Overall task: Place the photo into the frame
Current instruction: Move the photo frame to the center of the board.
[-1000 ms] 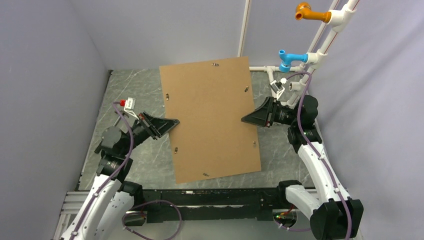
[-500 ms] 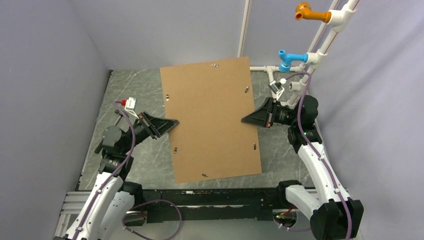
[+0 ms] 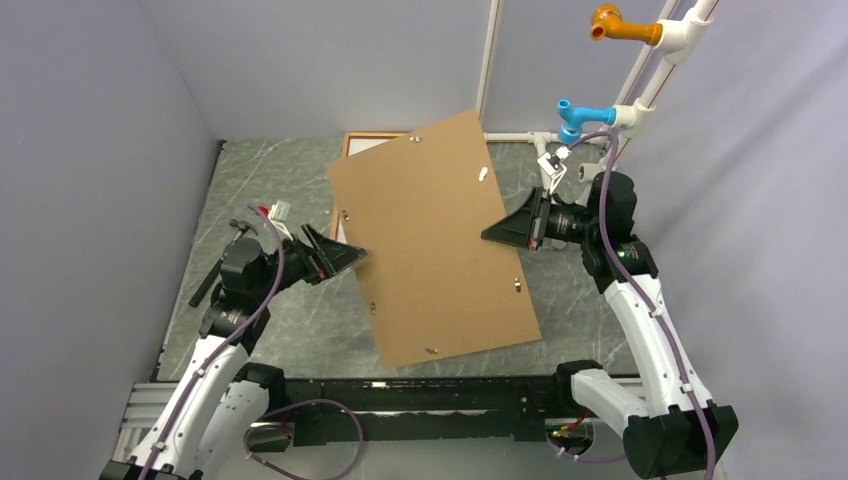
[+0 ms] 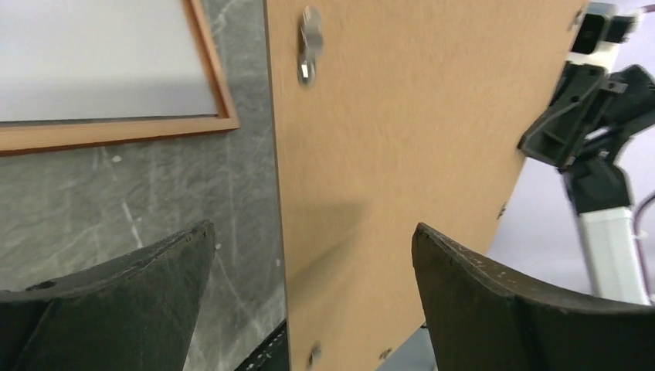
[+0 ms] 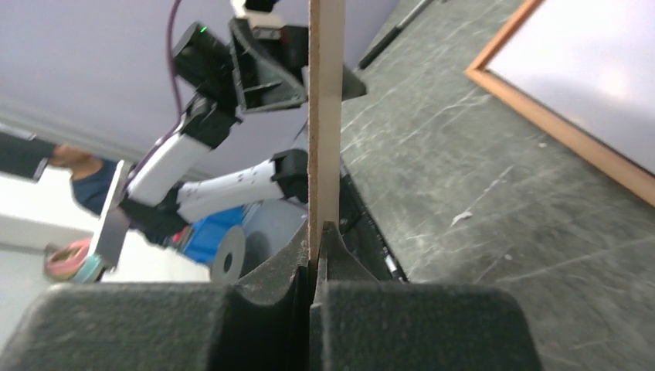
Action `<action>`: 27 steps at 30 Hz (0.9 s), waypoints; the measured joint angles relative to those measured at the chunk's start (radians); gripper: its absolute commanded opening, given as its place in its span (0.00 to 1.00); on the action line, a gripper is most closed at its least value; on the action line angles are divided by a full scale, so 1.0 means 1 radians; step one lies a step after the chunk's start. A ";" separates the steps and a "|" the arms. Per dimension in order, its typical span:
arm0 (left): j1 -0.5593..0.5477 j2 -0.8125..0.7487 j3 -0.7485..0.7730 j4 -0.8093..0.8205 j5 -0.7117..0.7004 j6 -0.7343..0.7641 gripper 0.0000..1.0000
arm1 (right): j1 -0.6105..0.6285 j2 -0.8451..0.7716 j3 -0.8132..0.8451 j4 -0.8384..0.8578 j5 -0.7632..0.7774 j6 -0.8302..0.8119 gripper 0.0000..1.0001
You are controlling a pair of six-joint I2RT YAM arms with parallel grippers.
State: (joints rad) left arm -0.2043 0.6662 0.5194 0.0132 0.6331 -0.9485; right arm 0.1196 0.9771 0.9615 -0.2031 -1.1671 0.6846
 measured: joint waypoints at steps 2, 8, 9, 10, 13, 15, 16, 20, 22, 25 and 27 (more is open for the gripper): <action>0.000 0.000 0.020 -0.058 -0.026 0.030 0.99 | 0.000 0.011 0.058 -0.113 0.080 -0.064 0.00; 0.000 0.026 0.104 -0.259 -0.151 0.145 0.99 | 0.000 0.014 0.129 -0.322 0.307 -0.152 0.00; 0.000 0.036 0.113 -0.285 -0.171 0.159 0.99 | 0.000 0.012 0.137 -0.352 0.344 -0.161 0.00; 0.000 0.046 0.119 -0.307 -0.188 0.174 0.99 | 0.000 0.010 0.143 -0.374 0.371 -0.166 0.00; -0.001 0.090 0.124 -0.364 -0.238 0.214 0.99 | 0.000 -0.002 0.169 -0.444 0.465 -0.183 0.00; -0.010 0.127 0.124 -0.394 -0.270 0.238 0.96 | 0.000 -0.017 0.191 -0.477 0.517 -0.190 0.00; -0.016 0.139 0.124 -0.401 -0.279 0.246 0.95 | 0.000 -0.023 0.201 -0.487 0.535 -0.193 0.00; -0.100 0.252 0.163 -0.431 -0.357 0.294 0.91 | 0.000 -0.050 0.259 -0.533 0.609 -0.207 0.00; -0.151 0.325 0.202 -0.446 -0.399 0.315 0.88 | 0.000 -0.060 0.291 -0.552 0.637 -0.218 0.00; -0.217 0.463 0.282 -0.444 -0.462 0.341 0.77 | 0.000 -0.076 0.327 -0.571 0.679 -0.231 0.00; -0.248 0.566 0.341 -0.444 -0.493 0.353 0.73 | 0.000 -0.093 0.335 -0.577 0.705 -0.238 0.00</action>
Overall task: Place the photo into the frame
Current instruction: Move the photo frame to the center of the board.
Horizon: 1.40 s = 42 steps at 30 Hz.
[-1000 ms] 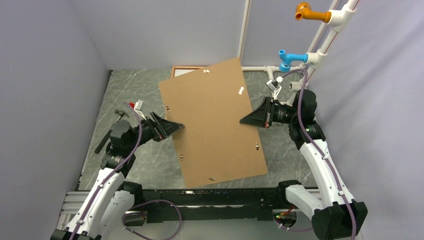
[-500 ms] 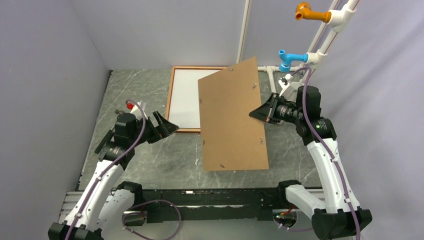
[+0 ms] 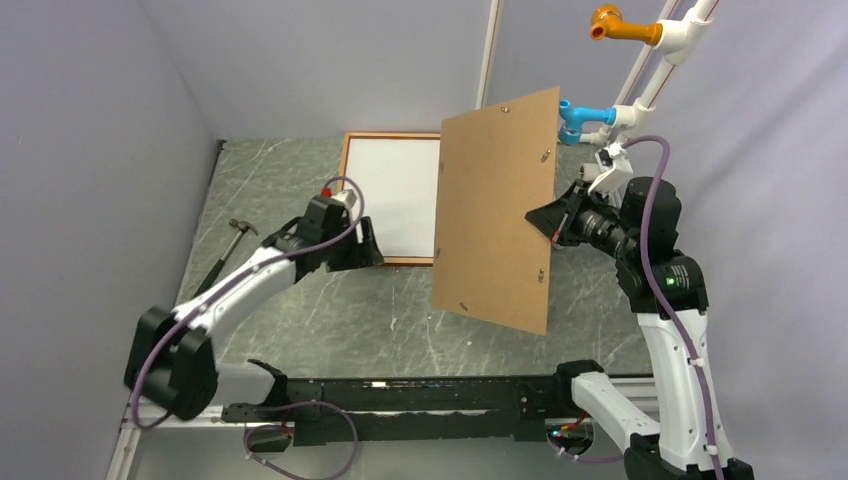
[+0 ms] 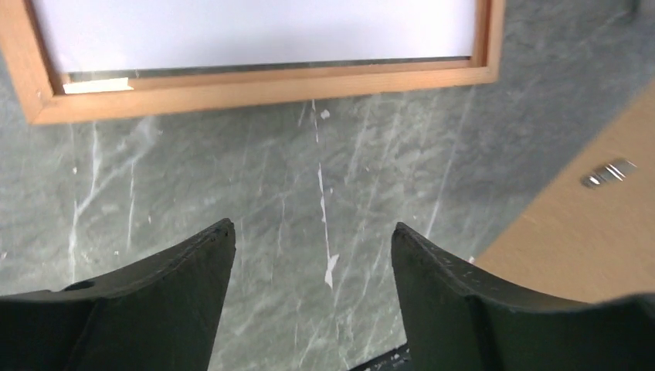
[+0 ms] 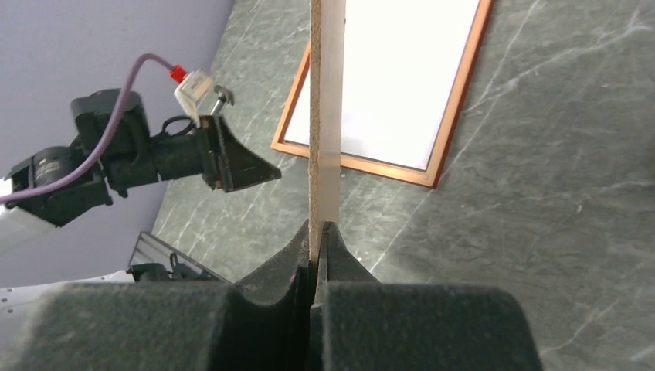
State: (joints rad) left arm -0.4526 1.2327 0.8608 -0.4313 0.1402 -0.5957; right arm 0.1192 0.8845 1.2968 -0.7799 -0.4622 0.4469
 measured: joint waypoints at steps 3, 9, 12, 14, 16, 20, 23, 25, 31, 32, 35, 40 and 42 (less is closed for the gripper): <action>-0.032 0.155 0.096 -0.005 -0.038 0.013 0.70 | 0.000 -0.019 0.006 -0.026 0.032 -0.010 0.00; -0.076 0.432 0.336 -0.037 -0.101 0.039 0.61 | 0.000 -0.022 0.007 -0.050 0.043 -0.022 0.00; -0.093 0.531 0.414 -0.049 -0.112 0.051 0.62 | 0.000 -0.022 0.007 -0.053 0.047 -0.029 0.00; -0.102 0.582 0.441 -0.054 -0.116 0.053 0.63 | 0.000 -0.022 0.008 -0.061 0.056 -0.037 0.00; -0.113 0.617 0.449 -0.058 -0.119 0.053 0.63 | 0.000 -0.022 0.012 -0.072 0.067 -0.046 0.00; -0.148 0.662 0.474 -0.080 -0.135 0.055 0.63 | 0.000 -0.024 0.022 -0.090 0.081 -0.056 0.00; -0.186 0.701 0.516 -0.077 -0.140 0.056 0.62 | 0.000 -0.029 0.026 -0.097 0.090 -0.061 0.00; -0.209 0.730 0.532 -0.066 -0.142 0.056 0.62 | 0.000 -0.033 0.027 -0.102 0.095 -0.063 0.00; -0.241 0.743 0.525 -0.036 -0.153 0.051 0.59 | 0.000 -0.040 0.028 -0.109 0.118 -0.074 0.00; -0.243 0.743 0.520 -0.028 -0.154 0.050 0.59 | 0.000 -0.040 0.029 -0.112 0.122 -0.076 0.00; -0.256 0.735 0.506 -0.003 -0.164 0.049 0.58 | 0.001 -0.040 0.039 -0.125 0.140 -0.084 0.00; -0.301 0.720 0.482 0.016 -0.167 0.034 0.56 | 0.002 -0.041 0.069 -0.158 0.177 -0.099 0.00; -0.327 0.708 0.464 0.024 -0.165 0.025 0.55 | 0.003 -0.041 0.077 -0.164 0.193 -0.105 0.00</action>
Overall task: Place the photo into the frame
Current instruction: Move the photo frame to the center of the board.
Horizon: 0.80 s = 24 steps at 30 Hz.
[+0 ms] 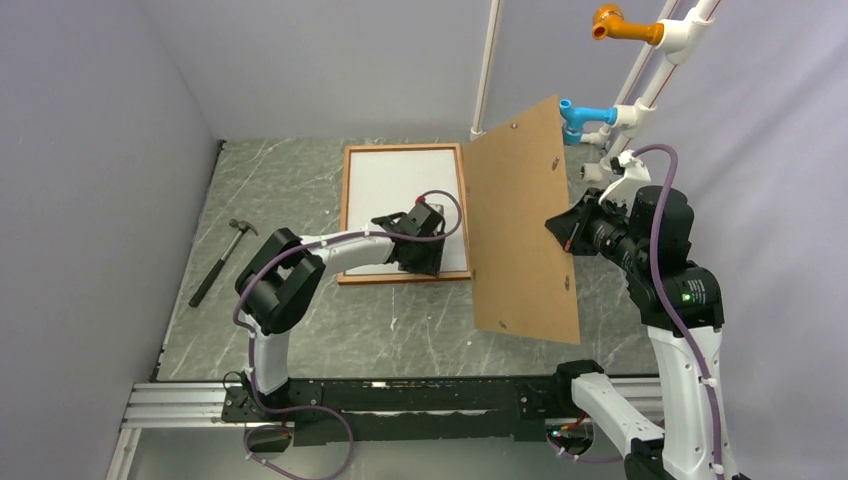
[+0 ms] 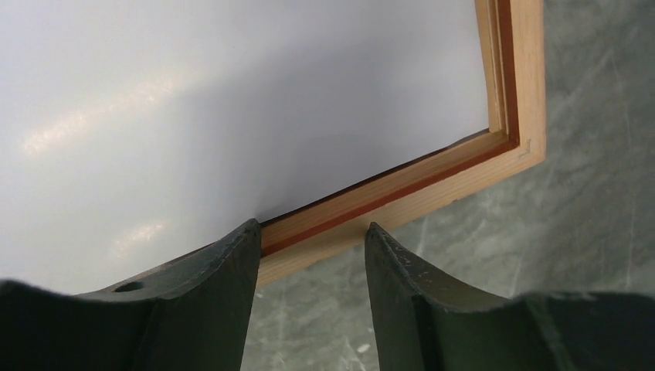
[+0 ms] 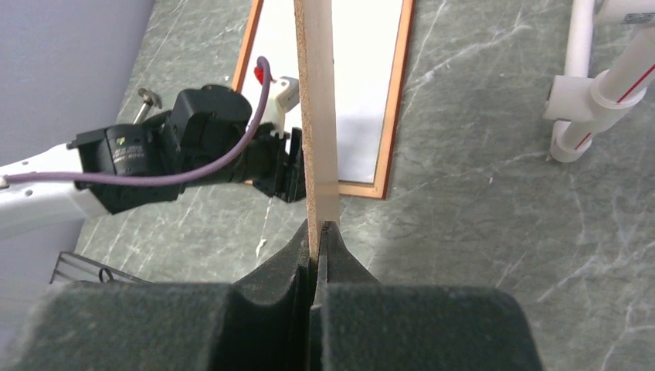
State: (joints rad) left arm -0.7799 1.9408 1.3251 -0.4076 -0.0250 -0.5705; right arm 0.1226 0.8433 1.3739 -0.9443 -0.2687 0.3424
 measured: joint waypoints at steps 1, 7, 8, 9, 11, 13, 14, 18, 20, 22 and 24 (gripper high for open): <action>-0.013 -0.008 -0.010 0.003 0.000 -0.005 0.55 | 0.000 0.000 0.001 -0.001 0.005 -0.003 0.00; -0.101 -0.063 -0.084 0.008 0.020 -0.060 0.53 | 0.001 -0.003 0.002 -0.006 0.030 -0.017 0.00; -0.117 -0.070 -0.095 0.009 0.027 -0.071 0.52 | 0.001 -0.003 0.002 -0.006 0.031 -0.018 0.00; -0.130 -0.077 -0.103 0.010 0.031 -0.081 0.52 | 0.002 -0.004 0.002 -0.006 0.032 -0.018 0.00; -0.164 -0.092 -0.123 0.015 0.036 -0.105 0.51 | 0.002 -0.006 0.002 -0.006 0.033 -0.019 0.00; -0.193 -0.105 -0.141 0.021 0.042 -0.124 0.50 | 0.002 -0.008 0.002 -0.006 0.033 -0.020 0.00; -0.211 -0.114 -0.154 0.024 0.046 -0.134 0.50 | 0.002 -0.008 0.002 -0.006 0.033 -0.021 0.00; -0.255 -0.151 -0.201 0.034 0.064 -0.166 0.55 | 0.002 -0.011 0.002 -0.006 0.034 -0.022 0.00; -0.266 -0.174 -0.232 0.049 0.086 -0.179 0.65 | 0.002 -0.014 0.002 -0.006 0.034 -0.022 0.00; -0.269 -0.204 -0.259 0.061 0.109 -0.184 0.72 | 0.002 -0.016 0.002 -0.006 0.034 -0.022 0.00; -0.261 -0.240 -0.276 0.074 0.131 -0.186 0.76 | 0.002 -0.018 0.002 -0.006 0.034 -0.022 0.00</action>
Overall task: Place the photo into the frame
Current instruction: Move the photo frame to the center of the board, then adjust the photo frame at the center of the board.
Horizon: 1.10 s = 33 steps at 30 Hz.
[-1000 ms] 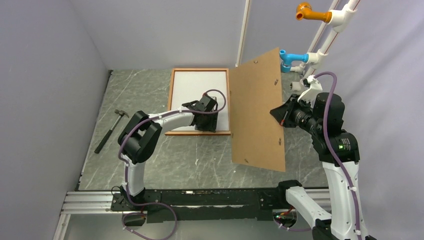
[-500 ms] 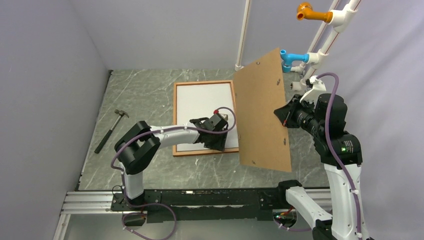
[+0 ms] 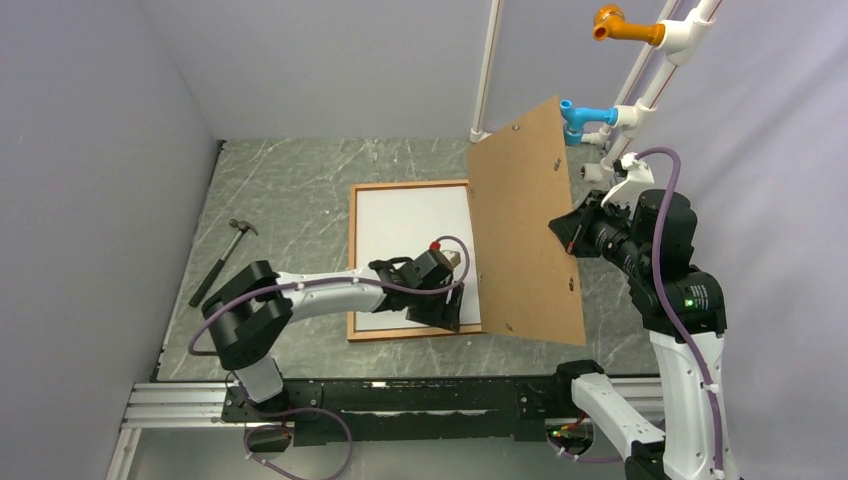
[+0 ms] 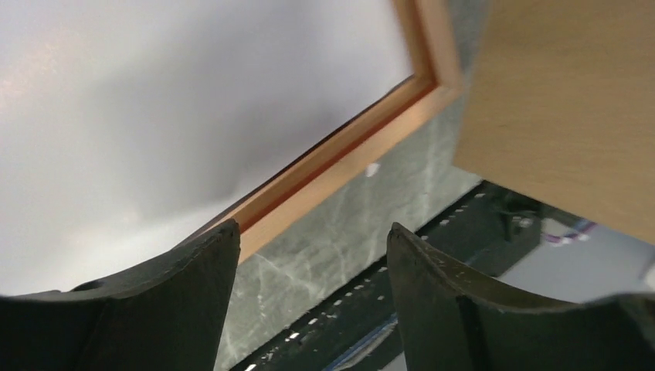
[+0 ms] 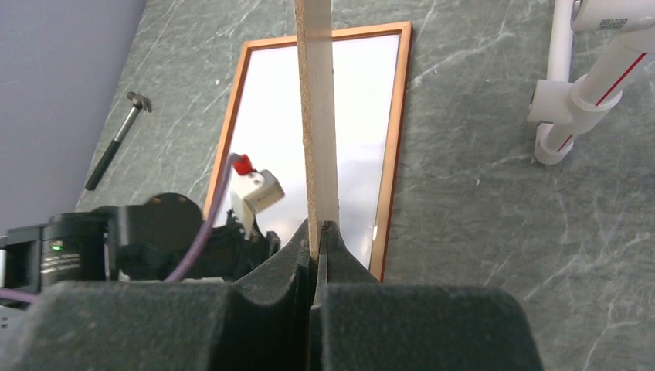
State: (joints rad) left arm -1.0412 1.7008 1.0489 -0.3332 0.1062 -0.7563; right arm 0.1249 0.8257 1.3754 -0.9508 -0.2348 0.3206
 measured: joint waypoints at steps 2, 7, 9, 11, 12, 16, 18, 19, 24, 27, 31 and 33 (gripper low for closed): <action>0.019 -0.047 -0.012 0.025 0.024 -0.001 0.77 | 0.000 -0.003 0.000 0.000 0.000 0.000 0.00; 0.138 -0.187 -0.061 0.135 0.105 -0.007 0.79 | 0.000 -0.009 -0.006 0.002 -0.005 0.001 0.00; 0.214 -0.244 -0.102 0.182 0.136 -0.016 0.79 | 0.000 -0.010 -0.015 0.010 -0.010 0.003 0.00; 0.296 -0.301 -0.152 0.217 0.163 -0.027 0.79 | 0.000 -0.014 -0.029 0.021 -0.017 0.006 0.00; 0.330 -0.324 -0.169 0.219 0.168 -0.032 0.79 | 0.000 -0.014 -0.038 0.024 -0.022 0.010 0.00; 0.464 -0.401 -0.190 0.171 0.167 -0.031 0.78 | -0.002 -0.012 -0.075 0.029 -0.050 0.037 0.00; 0.497 -0.440 -0.187 0.111 0.127 -0.017 0.77 | -0.004 -0.010 -0.096 0.037 -0.068 0.048 0.00; 0.504 -0.459 -0.183 0.071 0.096 -0.010 0.77 | -0.005 -0.010 -0.105 0.045 -0.079 0.055 0.00; 0.505 -0.513 -0.182 -0.125 -0.086 0.018 0.73 | -0.005 -0.010 -0.160 0.112 -0.146 0.103 0.00; 0.505 -0.505 -0.219 -0.193 -0.162 0.023 0.67 | -0.005 -0.010 -0.198 0.157 -0.183 0.135 0.00; 0.506 -0.436 -0.249 -0.257 -0.208 0.040 0.64 | -0.005 -0.009 -0.257 0.208 -0.221 0.167 0.00; 0.506 -0.393 -0.254 -0.259 -0.211 0.045 0.61 | -0.005 -0.009 -0.280 0.222 -0.229 0.180 0.00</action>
State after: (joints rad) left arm -0.5354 1.3083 0.7952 -0.5919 -0.1051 -0.7116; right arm 0.1204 0.8169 1.0958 -0.7284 -0.4633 0.5003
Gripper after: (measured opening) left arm 0.649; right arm 0.018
